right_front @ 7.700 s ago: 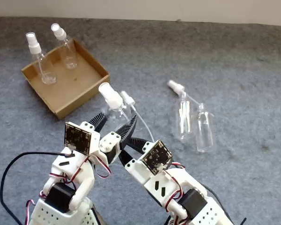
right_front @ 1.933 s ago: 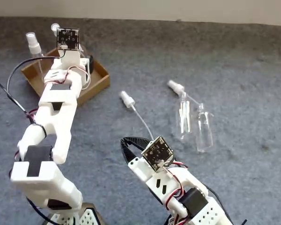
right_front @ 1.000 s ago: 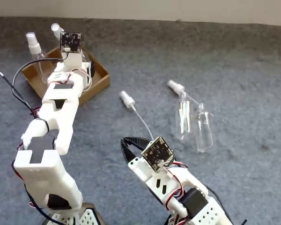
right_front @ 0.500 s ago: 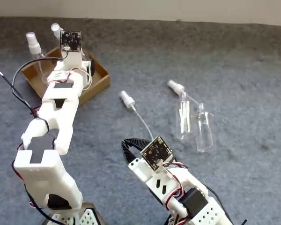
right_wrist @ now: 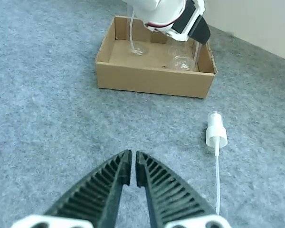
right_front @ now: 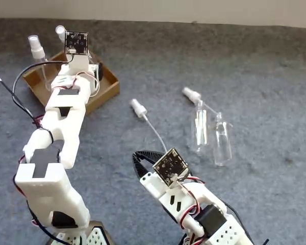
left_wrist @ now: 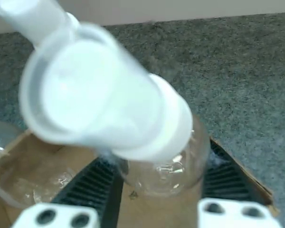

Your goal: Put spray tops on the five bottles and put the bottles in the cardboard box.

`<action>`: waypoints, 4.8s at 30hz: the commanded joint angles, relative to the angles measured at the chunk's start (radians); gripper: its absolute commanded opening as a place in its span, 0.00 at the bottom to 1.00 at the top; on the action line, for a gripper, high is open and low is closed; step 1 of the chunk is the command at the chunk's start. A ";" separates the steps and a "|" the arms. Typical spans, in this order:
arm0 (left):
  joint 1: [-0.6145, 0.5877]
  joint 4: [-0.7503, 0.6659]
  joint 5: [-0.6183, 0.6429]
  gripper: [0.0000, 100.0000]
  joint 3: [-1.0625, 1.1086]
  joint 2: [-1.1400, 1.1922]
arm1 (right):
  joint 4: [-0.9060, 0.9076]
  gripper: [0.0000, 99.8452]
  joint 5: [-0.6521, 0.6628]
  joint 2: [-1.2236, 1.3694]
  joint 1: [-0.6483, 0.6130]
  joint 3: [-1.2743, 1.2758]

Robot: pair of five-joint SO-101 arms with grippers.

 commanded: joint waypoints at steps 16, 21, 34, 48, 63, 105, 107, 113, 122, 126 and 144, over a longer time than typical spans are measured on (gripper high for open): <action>-0.007 -0.021 -0.003 0.05 -0.157 0.125 | 0.007 0.02 0.008 -0.004 0.010 0.166; -0.008 -0.021 -0.003 0.05 -0.156 0.125 | 0.007 0.02 0.008 -0.004 0.010 0.166; -0.008 -0.014 -0.003 0.12 -0.154 0.125 | 0.007 0.02 0.008 -0.004 0.010 0.166; -0.007 0.044 -0.003 0.19 -0.163 0.124 | 0.008 0.02 0.008 -0.004 0.010 0.166; -0.010 0.049 -0.003 0.26 -0.162 0.122 | 0.008 0.02 0.008 -0.004 0.010 0.166; -0.022 0.270 -0.003 0.26 -0.140 -0.150 | 0.008 0.02 0.008 -0.004 0.010 0.166; -0.022 0.270 -0.003 0.26 -0.143 -0.150 | 0.008 0.02 0.008 -0.004 0.010 0.166; -0.022 0.270 -0.003 0.26 -0.147 -0.151 | 0.008 0.02 0.008 -0.004 0.010 0.166; -0.022 0.279 -0.003 0.26 -0.104 -0.260 | 0.008 0.02 0.008 -0.004 0.010 0.166; -0.022 0.281 -0.003 0.26 -0.088 -0.292 | 0.008 0.02 0.008 -0.004 0.010 0.166; 0.010 0.525 -0.002 0.26 -0.077 -0.601 | 0.005 0.02 0.008 -0.005 0.084 0.166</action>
